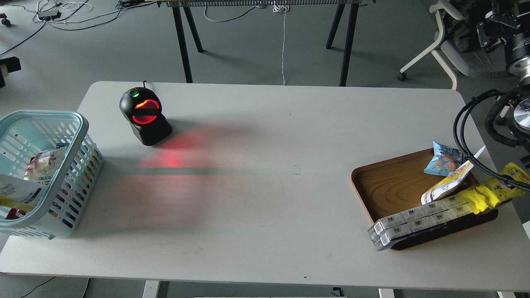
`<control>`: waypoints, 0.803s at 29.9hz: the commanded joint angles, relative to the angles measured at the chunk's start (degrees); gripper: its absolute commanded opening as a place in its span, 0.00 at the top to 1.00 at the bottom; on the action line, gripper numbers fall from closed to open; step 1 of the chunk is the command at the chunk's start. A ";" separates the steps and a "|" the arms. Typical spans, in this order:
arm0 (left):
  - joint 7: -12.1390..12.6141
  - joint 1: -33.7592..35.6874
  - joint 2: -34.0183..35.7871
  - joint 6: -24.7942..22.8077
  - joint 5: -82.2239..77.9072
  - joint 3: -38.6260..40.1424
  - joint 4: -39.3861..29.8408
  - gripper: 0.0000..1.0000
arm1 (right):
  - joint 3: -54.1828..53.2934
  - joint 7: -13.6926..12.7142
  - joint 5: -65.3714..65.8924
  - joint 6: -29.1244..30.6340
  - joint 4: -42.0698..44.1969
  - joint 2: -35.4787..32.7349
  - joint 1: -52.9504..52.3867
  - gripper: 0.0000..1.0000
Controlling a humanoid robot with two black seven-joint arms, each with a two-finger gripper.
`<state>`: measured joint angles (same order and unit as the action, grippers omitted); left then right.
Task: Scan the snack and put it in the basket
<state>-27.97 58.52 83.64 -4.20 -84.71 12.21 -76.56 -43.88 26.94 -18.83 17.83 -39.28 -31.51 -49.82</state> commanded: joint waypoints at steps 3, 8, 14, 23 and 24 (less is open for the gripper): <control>-0.03 0.36 -12.25 -0.37 10.24 4.48 6.76 0.22 | 0.20 -0.92 0.10 0.10 -0.09 -0.57 -2.03 0.02; -0.03 1.59 -24.99 -1.68 19.48 8.88 18.00 0.20 | 0.47 -3.03 0.28 0.37 0.08 -1.10 -3.61 0.02; -0.03 6.51 -43.00 -10.72 31.50 15.73 38.37 0.16 | 0.03 -7.94 0.28 0.37 0.34 -1.10 -4.23 0.02; 5.01 9.68 -53.66 -23.80 67.43 18.29 53.53 0.09 | 0.03 -9.09 0.19 1.33 2.37 0.04 -4.23 0.02; 7.03 9.59 -54.01 -23.80 72.18 18.29 53.62 0.08 | -0.06 -9.44 0.19 2.12 2.45 0.30 -4.32 0.02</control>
<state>-25.46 68.09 30.79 -27.46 -25.23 30.48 -23.59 -43.92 17.95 -18.62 18.47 -37.24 -31.69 -54.17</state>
